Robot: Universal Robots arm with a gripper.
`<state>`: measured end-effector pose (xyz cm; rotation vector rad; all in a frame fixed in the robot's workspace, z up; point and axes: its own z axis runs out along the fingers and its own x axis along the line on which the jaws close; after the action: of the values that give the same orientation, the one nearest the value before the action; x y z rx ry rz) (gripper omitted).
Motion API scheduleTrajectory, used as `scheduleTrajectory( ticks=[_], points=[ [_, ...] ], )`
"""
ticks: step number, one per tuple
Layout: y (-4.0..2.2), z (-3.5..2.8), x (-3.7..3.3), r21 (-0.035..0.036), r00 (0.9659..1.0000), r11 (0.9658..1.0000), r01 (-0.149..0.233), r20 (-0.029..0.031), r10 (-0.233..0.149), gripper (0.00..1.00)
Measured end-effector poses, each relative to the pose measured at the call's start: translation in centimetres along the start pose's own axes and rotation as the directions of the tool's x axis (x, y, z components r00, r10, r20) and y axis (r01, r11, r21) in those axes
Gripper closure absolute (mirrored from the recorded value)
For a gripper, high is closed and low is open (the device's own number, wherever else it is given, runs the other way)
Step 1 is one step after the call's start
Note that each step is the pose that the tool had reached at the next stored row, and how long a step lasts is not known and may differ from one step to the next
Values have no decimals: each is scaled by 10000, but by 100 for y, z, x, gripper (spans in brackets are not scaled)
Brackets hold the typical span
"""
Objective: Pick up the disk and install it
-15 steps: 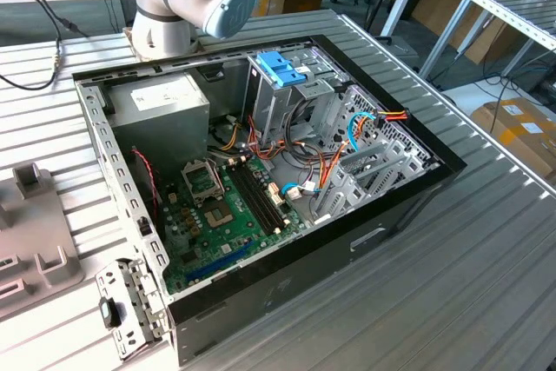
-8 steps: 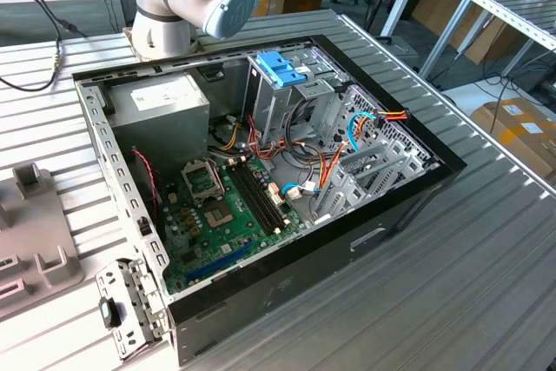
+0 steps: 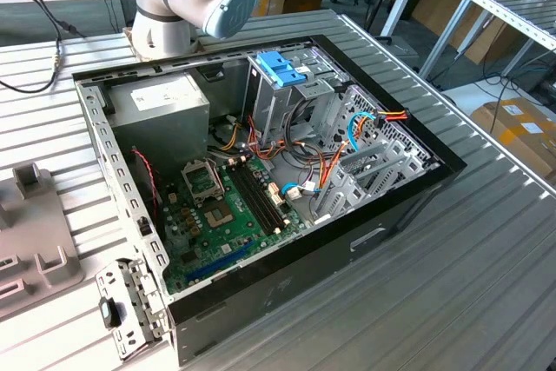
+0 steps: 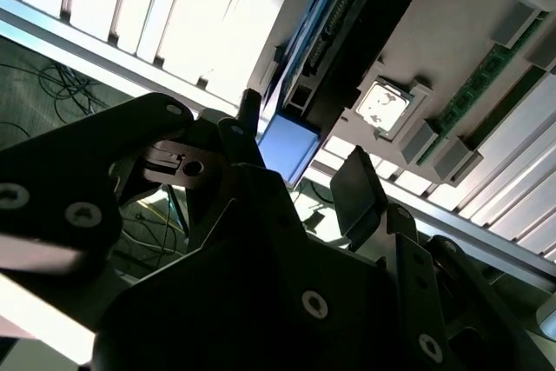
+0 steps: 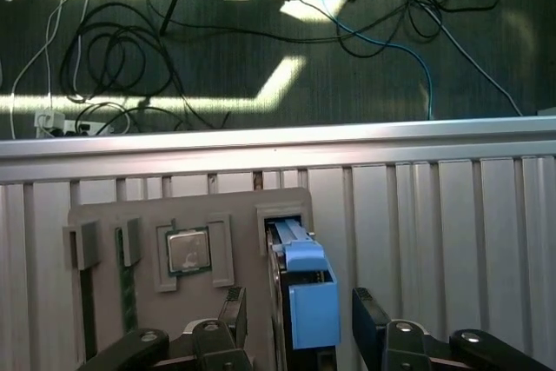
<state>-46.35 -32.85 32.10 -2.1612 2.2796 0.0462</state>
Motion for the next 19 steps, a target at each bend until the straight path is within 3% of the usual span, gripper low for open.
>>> scheduleTrajectory(
  ticks=[19],
  points=[
    [15, 141, 4, -1, 10000, 10000, 0, 6, 0, 40]
  ],
)
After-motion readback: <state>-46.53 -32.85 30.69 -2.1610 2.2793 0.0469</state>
